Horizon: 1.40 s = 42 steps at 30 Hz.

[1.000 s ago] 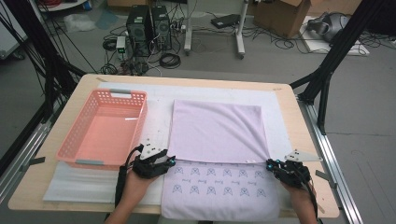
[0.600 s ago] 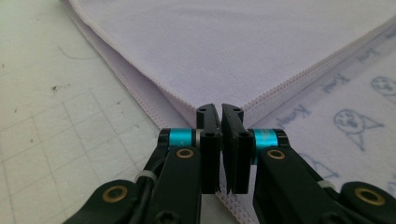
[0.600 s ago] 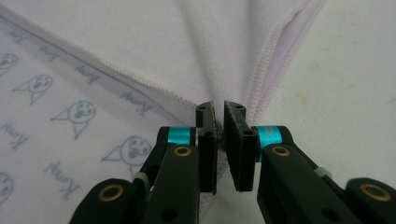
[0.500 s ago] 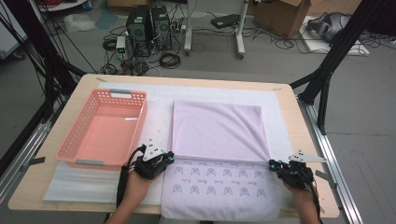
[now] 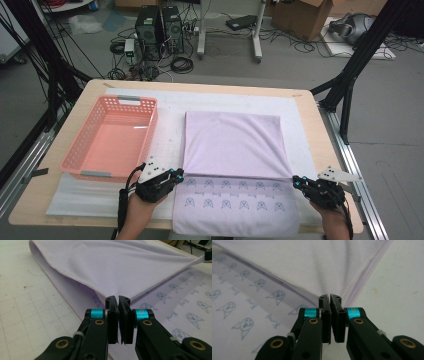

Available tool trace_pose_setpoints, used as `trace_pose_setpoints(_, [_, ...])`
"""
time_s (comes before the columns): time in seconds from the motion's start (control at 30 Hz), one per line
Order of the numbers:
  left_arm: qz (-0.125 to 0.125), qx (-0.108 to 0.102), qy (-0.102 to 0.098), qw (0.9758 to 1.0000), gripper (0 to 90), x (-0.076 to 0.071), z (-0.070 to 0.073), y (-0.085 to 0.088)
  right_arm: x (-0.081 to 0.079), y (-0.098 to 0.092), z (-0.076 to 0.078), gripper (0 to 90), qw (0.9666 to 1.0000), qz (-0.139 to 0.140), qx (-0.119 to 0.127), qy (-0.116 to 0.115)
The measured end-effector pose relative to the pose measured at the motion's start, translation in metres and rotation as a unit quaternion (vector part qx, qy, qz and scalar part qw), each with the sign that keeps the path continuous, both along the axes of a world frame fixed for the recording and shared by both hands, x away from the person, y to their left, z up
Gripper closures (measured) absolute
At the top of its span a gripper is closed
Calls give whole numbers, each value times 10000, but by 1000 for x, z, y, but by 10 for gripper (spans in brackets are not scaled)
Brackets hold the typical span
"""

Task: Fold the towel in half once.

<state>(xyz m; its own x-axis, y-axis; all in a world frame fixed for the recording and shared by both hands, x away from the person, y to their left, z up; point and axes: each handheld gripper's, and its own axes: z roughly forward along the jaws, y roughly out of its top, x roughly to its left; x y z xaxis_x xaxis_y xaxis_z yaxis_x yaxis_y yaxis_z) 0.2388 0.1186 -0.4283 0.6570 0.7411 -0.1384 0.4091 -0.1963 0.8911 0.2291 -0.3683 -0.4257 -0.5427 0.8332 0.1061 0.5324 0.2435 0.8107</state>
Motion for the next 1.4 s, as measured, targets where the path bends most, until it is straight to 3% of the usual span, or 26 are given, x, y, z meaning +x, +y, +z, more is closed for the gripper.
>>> trace_pose_setpoints(0.4, [36,-107,26,9999,858,-45,-1,4,-35,0,-4,876,9998,153,-43,125])
trace_pose_setpoints(0.67, [158,-132,34,9998,859,-78,-2,7,-64,1,-2,876,9996,280,-51,86])
trace_pose_setpoints(1.07, [141,-204,36,9997,859,-122,-2,10,-103,0,1,876,9991,401,-36,96])
trace_pose_setpoints(1.4, [81,-232,33,9997,858,-146,-1,14,-128,0,4,878,9986,515,-72,99])
